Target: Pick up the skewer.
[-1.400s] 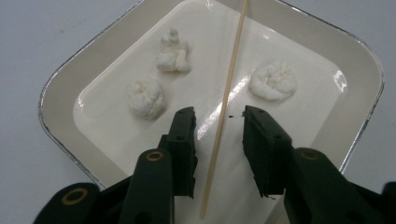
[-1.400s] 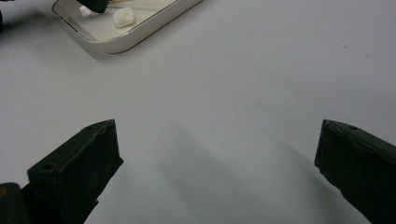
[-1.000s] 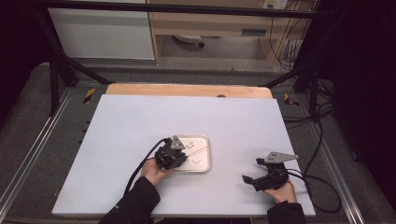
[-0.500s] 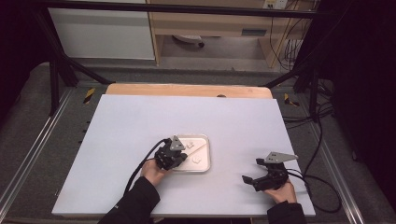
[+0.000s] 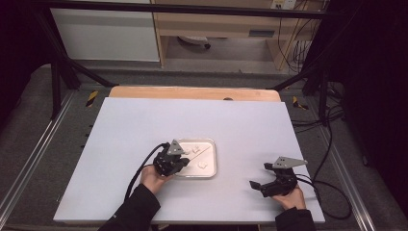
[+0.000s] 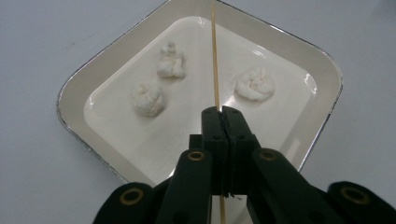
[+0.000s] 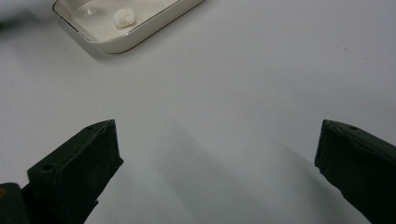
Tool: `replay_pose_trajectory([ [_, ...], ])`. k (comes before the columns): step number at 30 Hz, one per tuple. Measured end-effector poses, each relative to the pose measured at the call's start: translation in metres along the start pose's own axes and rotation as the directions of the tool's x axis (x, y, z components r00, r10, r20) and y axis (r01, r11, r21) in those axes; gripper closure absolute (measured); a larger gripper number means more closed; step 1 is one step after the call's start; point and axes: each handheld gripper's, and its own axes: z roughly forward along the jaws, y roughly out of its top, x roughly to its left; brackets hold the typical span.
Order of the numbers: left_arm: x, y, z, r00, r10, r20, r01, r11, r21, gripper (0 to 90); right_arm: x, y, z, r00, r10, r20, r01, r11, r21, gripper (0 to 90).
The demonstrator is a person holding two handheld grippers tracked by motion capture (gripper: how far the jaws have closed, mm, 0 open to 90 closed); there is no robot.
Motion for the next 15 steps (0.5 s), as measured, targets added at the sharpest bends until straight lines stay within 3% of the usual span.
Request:
replay_pose_trajectory([
  [15,-0.002,-0.008,-0.015,0.9999,-0.01,0.009,0.01,0.9998,-0.015,88.6,0.008,0.006,0.003,0.9977,-0.059,0.033,0.058,0.998,0.008,0.7],
])
